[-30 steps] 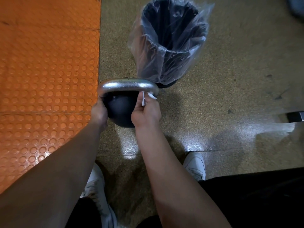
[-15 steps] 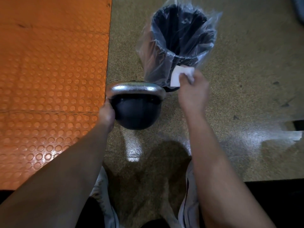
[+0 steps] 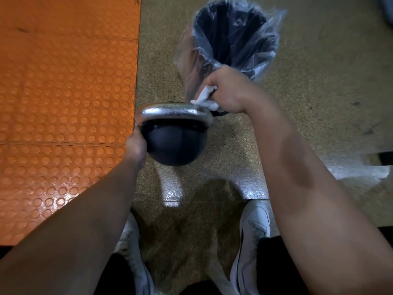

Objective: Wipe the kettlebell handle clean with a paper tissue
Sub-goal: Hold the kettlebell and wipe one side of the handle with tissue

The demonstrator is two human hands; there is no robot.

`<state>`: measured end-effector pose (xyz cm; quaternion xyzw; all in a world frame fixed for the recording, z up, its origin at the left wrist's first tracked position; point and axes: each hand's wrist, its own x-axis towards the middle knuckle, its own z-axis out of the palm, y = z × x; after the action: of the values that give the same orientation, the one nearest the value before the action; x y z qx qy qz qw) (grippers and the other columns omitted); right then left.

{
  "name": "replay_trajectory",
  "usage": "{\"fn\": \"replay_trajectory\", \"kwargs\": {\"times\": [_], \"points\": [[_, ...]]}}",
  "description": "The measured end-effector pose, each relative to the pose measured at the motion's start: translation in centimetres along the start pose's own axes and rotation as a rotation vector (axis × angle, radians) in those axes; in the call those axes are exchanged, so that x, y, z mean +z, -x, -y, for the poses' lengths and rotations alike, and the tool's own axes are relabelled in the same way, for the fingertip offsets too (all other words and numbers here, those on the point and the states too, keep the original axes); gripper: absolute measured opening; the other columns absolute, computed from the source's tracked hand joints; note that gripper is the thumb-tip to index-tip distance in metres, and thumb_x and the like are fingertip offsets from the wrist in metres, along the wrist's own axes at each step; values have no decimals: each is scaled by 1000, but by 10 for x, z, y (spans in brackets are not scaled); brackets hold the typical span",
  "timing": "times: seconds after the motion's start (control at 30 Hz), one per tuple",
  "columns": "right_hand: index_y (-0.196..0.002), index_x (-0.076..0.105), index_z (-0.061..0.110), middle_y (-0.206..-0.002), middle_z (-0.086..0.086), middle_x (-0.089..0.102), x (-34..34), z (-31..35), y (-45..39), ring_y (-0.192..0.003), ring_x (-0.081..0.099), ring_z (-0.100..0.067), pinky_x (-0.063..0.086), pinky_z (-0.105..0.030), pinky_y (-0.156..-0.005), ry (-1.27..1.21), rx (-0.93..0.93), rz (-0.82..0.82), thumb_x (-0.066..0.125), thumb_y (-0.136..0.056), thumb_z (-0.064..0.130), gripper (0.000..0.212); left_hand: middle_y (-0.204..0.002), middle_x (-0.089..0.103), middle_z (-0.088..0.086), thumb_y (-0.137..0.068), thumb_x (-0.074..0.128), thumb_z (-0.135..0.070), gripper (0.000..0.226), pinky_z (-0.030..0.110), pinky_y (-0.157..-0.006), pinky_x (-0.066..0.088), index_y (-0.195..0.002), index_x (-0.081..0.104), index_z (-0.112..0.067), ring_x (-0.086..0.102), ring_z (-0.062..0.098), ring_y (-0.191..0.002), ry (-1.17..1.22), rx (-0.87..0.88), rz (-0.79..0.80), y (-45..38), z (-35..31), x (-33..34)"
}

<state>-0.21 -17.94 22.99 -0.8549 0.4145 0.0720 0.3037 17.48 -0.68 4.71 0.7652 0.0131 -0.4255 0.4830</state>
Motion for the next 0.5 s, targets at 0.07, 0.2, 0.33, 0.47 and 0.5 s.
{"fn": "replay_trajectory", "kwargs": {"times": [0.07,0.2,0.33,0.47,0.5], "points": [[-108,79,10,-107,-10,73,2,-1,4,-100,66,-26,55,-39,-84,-1,16,18,57,-92,-7,32,-125,61,8,-104,40,-45,54,39,-107,42,-132,57,-2,54,22,-116,1,5,-1,1,0,0],[-119,76,10,-116,-11,72,10,10,-1,-109,66,-28,55,-38,-87,-28,6,54,53,-92,-7,39,-127,61,9,-104,41,-44,53,40,-110,43,-133,56,-2,54,24,-119,21,19,10,-1,3,3],[-111,77,8,-108,-10,70,4,0,1,-99,65,-25,47,-30,-67,-36,0,-24,55,-90,-9,35,-120,59,6,-106,38,-39,48,39,-107,42,-131,57,-3,53,23,-118,31,17,8,0,5,5],[-119,76,10,-117,-9,70,12,-1,0,-105,64,-25,49,-31,-79,-48,34,31,54,-95,-6,37,-128,60,13,-105,38,-43,52,45,-109,41,-132,56,-2,53,29,-124,20,30,-9,-4,5,3],[-119,76,11,-117,-9,70,15,3,-1,-106,65,-25,49,-31,-82,-66,25,54,52,-96,-5,37,-130,60,14,-105,37,-44,53,45,-108,41,-132,56,-2,53,30,-124,15,31,-8,-4,5,3]]}}
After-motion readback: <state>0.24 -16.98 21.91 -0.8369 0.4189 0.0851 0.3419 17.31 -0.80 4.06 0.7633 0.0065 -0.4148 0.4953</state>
